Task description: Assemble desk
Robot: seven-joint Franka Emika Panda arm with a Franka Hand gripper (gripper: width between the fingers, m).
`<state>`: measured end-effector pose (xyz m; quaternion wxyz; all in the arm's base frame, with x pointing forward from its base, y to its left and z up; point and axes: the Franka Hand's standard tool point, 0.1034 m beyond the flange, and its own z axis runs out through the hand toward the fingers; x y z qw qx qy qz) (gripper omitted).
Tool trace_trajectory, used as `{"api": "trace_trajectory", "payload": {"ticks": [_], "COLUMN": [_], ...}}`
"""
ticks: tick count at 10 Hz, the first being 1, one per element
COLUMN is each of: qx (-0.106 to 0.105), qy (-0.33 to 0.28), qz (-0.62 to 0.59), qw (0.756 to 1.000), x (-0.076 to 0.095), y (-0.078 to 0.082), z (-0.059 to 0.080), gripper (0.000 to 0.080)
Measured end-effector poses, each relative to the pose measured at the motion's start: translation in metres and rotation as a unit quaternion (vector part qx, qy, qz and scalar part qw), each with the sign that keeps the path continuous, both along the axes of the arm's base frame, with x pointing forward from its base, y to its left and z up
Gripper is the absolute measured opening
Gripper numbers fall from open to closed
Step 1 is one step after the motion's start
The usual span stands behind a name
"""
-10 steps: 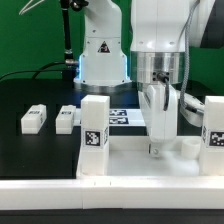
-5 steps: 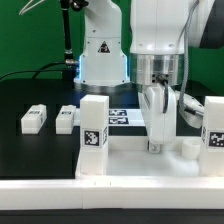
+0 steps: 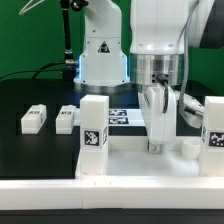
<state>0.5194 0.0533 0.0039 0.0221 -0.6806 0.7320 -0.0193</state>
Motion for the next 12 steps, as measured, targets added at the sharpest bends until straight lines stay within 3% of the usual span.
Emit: {"api": "trace_trajectory", "payload": {"ticks": [3, 5, 7, 12], "qx": [-0.003, 0.001, -0.003, -0.011], "qy": [0.0, 0.006, 0.016, 0.021], "qz": [0.042, 0.129, 0.256, 0.376], "qw": [0.999, 0.992, 0.966, 0.926], "x": [-0.003, -0.023, -0.038, -0.044], "y": [-0.004, -0.032, -0.051, -0.066], "z": [0.0, 0.002, -0.001, -0.001], "gripper": [0.0057, 0.0058, 0.0058, 0.0059]}}
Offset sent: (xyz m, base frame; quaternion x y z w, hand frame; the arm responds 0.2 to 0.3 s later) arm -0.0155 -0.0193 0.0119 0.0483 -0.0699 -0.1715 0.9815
